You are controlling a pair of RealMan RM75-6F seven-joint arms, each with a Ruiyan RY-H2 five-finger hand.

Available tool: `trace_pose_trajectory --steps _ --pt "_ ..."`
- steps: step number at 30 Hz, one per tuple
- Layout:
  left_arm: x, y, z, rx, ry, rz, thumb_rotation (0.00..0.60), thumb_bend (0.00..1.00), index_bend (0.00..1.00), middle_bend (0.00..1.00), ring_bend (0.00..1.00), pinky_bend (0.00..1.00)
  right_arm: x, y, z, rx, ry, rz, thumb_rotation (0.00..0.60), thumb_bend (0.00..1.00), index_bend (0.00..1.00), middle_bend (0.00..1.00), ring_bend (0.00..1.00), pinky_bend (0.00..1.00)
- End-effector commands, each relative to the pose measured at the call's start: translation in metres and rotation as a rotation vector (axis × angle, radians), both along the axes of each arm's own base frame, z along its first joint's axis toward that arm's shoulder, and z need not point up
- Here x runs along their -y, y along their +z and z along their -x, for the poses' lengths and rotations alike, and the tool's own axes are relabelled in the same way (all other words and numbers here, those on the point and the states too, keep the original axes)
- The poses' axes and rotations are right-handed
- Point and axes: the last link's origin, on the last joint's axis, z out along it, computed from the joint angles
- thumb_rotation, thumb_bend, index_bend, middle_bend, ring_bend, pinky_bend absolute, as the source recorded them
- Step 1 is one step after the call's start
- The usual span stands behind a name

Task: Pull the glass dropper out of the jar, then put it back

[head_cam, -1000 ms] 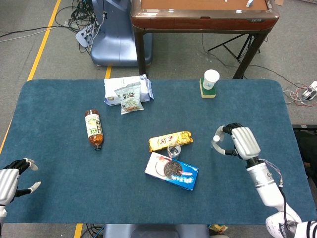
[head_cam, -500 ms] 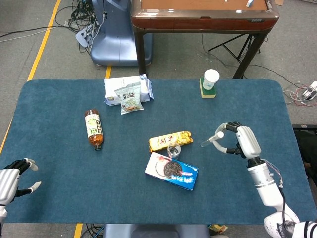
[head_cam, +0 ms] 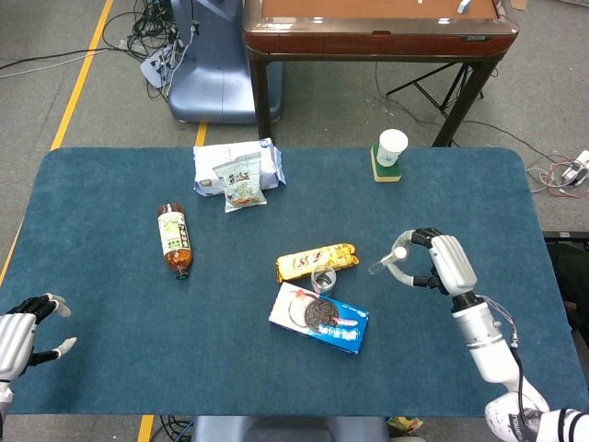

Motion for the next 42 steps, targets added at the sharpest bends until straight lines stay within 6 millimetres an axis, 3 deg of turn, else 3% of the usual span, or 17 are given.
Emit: trace_pose_trajectory --steps 1,17,33,42 --pt "0.000 0.000 0.000 0.000 0.000 0.000 0.600 0.17 0.45 0.35 0.30 0.44 0.002 0.001 -0.010 0.098 0.028 0.008 0.600 0.54 0.73 0.63 0.44 0.35" --pt "0.000 0.002 0.001 0.007 0.004 -0.007 0.600 0.17 0.45 0.35 0.30 0.44 0.011 -0.003 -0.039 0.218 0.080 0.012 0.600 0.54 0.73 0.63 0.44 0.35" --pt "0.001 0.006 0.002 0.010 0.003 -0.018 0.600 0.17 0.45 0.35 0.30 0.44 0.021 -0.030 -0.079 0.216 0.147 -0.040 0.600 0.54 0.73 0.63 0.44 0.35" --pt "0.003 0.009 0.001 0.018 -0.002 -0.028 0.600 0.17 0.45 0.35 0.30 0.44 0.021 -0.047 -0.088 0.208 0.160 -0.065 0.600 0.54 0.73 0.63 0.44 0.35"
